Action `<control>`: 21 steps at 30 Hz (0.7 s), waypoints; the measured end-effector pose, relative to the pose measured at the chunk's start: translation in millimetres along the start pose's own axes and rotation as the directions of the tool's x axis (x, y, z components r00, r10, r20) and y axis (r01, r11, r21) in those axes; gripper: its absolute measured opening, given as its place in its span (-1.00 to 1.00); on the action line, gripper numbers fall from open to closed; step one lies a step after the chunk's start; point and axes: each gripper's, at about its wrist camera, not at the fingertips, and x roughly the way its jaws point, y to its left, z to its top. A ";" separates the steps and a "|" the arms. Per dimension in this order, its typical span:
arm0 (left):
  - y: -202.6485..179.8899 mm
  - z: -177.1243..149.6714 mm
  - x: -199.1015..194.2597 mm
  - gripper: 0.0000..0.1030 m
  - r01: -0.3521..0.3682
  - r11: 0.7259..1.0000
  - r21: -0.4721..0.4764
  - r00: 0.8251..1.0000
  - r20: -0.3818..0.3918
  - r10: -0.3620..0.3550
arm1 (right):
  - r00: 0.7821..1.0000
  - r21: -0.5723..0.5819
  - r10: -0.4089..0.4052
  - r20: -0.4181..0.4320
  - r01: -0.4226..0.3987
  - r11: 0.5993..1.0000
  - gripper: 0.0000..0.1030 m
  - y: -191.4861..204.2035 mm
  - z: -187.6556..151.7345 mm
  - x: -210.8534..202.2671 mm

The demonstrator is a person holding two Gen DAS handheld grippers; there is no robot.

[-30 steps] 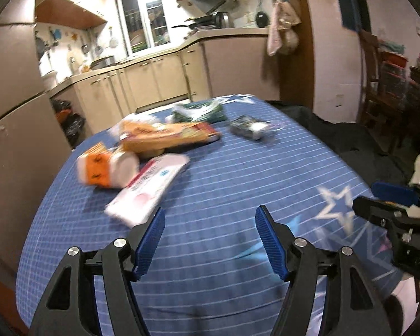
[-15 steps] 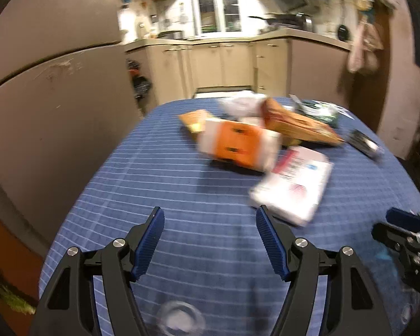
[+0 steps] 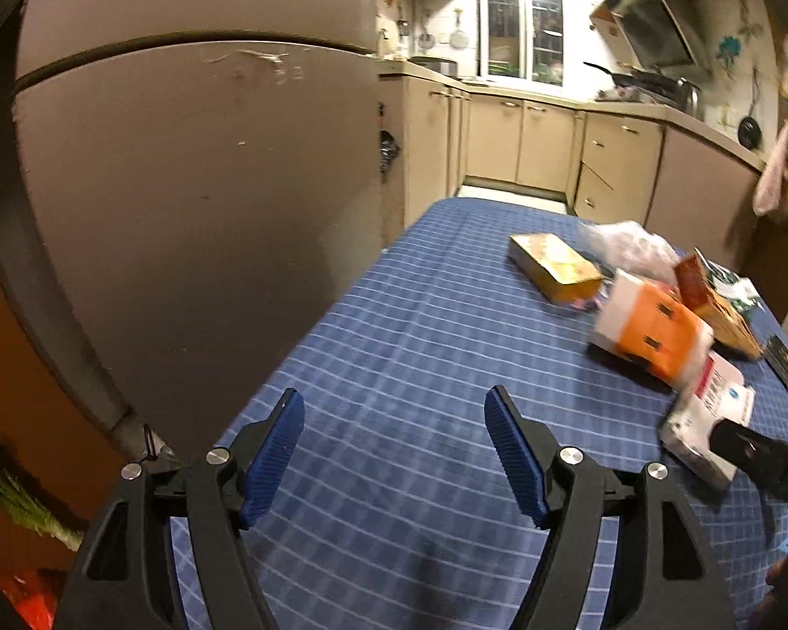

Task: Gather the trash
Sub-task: 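Grasp the white paper cup with the left gripper while the right gripper grasps the white medicine box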

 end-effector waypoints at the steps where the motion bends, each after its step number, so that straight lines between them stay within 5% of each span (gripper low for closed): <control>1: 5.3 0.6 -0.2 0.41 -0.005 1.000 -0.008 1.000 0.003 0.005 | 0.999 0.010 -0.036 -0.006 0.036 0.999 0.89 5.1 2.2 3.9; 9: 11.4 2.1 5.3 0.42 0.047 0.999 -0.022 0.999 -0.017 -0.047 | 0.975 -0.050 -0.220 0.035 0.222 0.974 0.89 31.7 -2.4 22.2; 11: 5.4 4.4 7.3 0.42 0.069 0.998 0.000 0.998 -0.014 -0.069 | 0.973 -0.064 -0.226 0.040 0.228 0.971 0.81 28.4 -4.3 19.5; 13: -5.2 9.5 12.4 0.48 0.129 0.991 0.033 0.992 -0.021 -0.128 | 0.974 -0.093 -0.221 0.055 0.226 0.970 0.50 21.4 -9.1 10.7; 17: -22.5 29.8 28.1 0.53 0.279 0.957 0.077 0.959 -0.067 -0.274 | 0.987 -0.125 -0.151 0.055 0.157 0.980 0.36 -2.8 -13.6 -4.1; 19: -33.9 45.5 40.0 0.59 0.400 0.910 0.112 0.916 -0.080 -0.393 | 0.993 -0.117 -0.102 0.058 0.108 0.987 0.34 -20.4 -19.7 -17.3; 21: -47.1 55.1 51.7 0.59 0.426 0.889 0.166 0.905 -0.076 -0.419 | 0.995 -0.102 -0.078 0.060 0.083 0.991 0.34 -36.9 -25.7 -28.5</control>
